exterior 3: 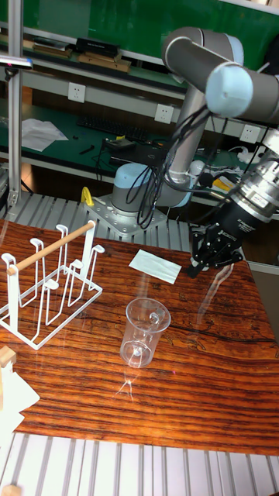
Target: Put the cup on the cup rack
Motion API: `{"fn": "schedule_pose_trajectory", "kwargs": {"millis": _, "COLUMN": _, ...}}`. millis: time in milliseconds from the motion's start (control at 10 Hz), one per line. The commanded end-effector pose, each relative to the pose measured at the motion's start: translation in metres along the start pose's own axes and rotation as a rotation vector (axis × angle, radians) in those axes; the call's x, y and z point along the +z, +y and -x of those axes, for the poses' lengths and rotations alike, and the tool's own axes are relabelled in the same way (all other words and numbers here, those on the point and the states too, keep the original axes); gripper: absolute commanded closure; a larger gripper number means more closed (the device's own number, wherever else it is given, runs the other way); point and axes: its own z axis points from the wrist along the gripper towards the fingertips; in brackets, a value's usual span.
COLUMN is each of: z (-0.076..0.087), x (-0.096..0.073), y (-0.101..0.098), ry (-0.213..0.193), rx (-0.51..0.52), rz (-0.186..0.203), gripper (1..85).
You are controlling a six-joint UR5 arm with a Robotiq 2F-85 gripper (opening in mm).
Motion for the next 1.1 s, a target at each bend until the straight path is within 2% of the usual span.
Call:
{"fn": "schedule_pose_trajectory", "kwargs": {"millis": 0, "z": -0.002, "x": 0.004, "y": 0.005, "ry": -0.012, "rx": -0.001, "rz": -0.061, "gripper": 84.3}}
{"fn": "schedule_pose_trajectory", "kwargs": {"millis": 200, "z": -0.005, "x": 0.013, "y": 0.005, "ry": -0.01, "rx": -0.009, "rz": -0.073, "gripper": 84.3}}
{"fn": "schedule_pose_trajectory", "kwargs": {"millis": 400, "z": -0.01, "x": 0.015, "y": 0.02, "ry": 0.004, "rx": 0.053, "rz": -0.02, "gripper": 84.3}}
{"fn": "schedule_pose_trajectory", "kwargs": {"millis": 600, "z": -0.007, "x": 0.018, "y": 0.036, "ry": -0.006, "rx": 0.112, "rz": 0.027, "gripper": 84.3}}
{"fn": "schedule_pose_trajectory", "kwargs": {"millis": 1000, "z": 0.005, "x": 0.024, "y": 0.046, "ry": -0.044, "rx": 0.2, "rz": 0.052, "gripper": 84.3}}
